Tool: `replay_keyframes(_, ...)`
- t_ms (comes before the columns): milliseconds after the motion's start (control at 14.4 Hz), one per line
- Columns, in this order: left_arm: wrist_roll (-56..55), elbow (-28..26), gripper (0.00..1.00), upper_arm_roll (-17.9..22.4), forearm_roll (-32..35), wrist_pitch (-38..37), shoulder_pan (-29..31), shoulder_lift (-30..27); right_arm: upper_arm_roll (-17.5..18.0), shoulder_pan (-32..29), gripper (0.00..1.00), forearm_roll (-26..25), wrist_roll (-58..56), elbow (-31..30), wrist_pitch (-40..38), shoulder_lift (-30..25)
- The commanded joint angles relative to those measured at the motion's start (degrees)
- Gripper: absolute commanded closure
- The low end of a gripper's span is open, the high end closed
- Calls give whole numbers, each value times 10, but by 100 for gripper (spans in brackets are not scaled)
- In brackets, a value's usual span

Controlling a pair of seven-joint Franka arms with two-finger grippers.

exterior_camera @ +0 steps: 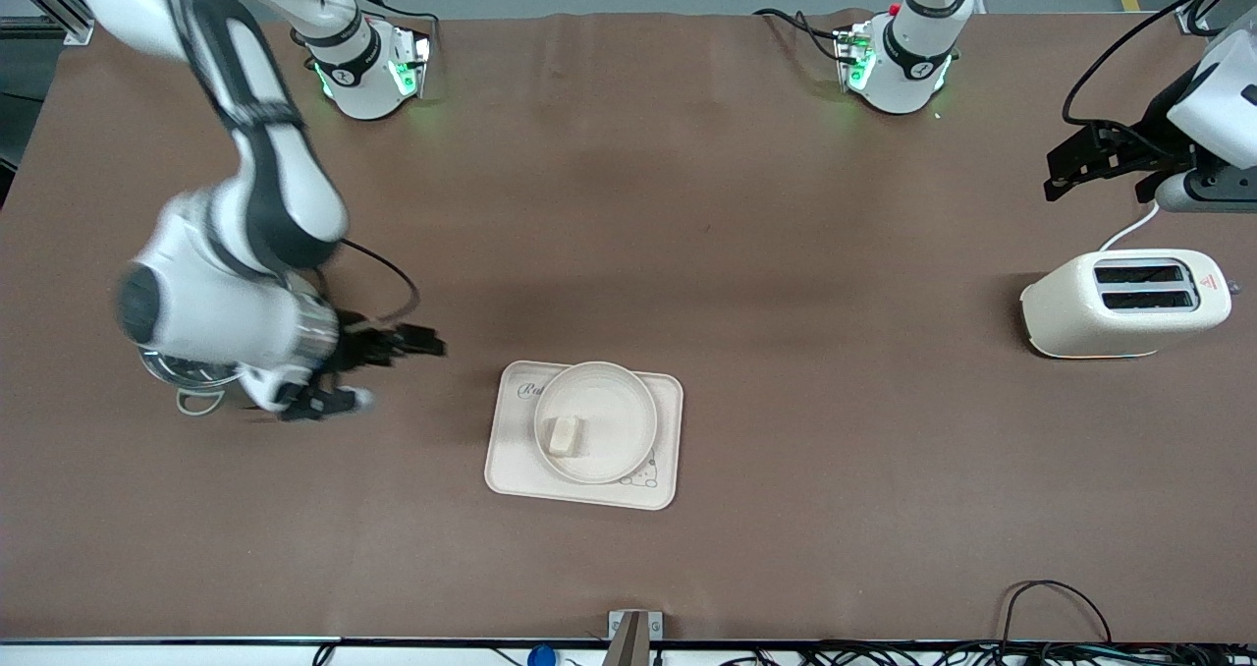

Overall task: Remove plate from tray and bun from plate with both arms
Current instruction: 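Reach the right gripper toward the white plate on the tray, then close the right gripper on the plate rim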

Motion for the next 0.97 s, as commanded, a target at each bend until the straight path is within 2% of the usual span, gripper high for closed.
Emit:
replay_keyframes(0,4,9,0,1,3,-1,12,3,-6,60,0,24,9,25,85,75)
replay_keyframes(208,4,9,0,1,3,1,12,7,-6,75,0,28,10,46,125,132)
replay_keyframes(277,4,9,0,1,3,2,12,8,-6,76,7,28,11,61,125,142)
replay_keyframes(554,4,7,0,1,3,1,12,8,-6,77,47,28,15,98,126,173)
replay_keyframes(693,4,7,0,1,3,2,12,8,-6,81,57,28,44,110,127,182)
replay_keyframes(901,4,7,0,1,3,2,12,10,-5,89,59,28,59,120,141,198)
